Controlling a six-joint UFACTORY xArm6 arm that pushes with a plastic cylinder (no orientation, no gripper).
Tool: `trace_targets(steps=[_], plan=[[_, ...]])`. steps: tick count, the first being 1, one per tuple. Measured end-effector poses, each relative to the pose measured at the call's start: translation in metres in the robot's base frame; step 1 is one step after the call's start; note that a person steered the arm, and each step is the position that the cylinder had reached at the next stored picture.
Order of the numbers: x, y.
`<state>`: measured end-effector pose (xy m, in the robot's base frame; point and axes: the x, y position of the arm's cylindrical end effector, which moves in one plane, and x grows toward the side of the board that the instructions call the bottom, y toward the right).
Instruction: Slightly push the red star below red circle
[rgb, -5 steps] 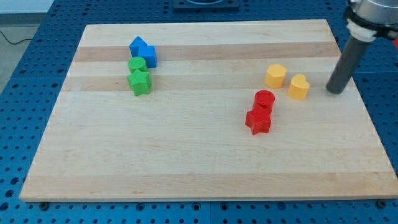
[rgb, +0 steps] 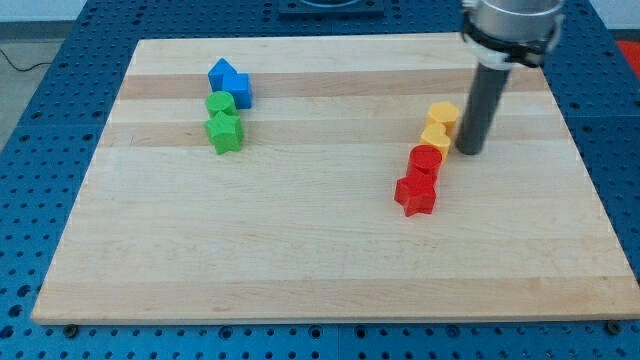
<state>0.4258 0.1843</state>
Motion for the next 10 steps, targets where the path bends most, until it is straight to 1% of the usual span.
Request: trace_targets(steps=[1,2,3,4,5,6,7,9,10], plan=[[0.044,0.054],[0.093,0.055],[0.132,-0.007],[0.142,-0.090],[0.127,-0.147],[0.105,-0.160],[0.089,-0.158],[0.084,-0.087],[0.084,-0.091]])
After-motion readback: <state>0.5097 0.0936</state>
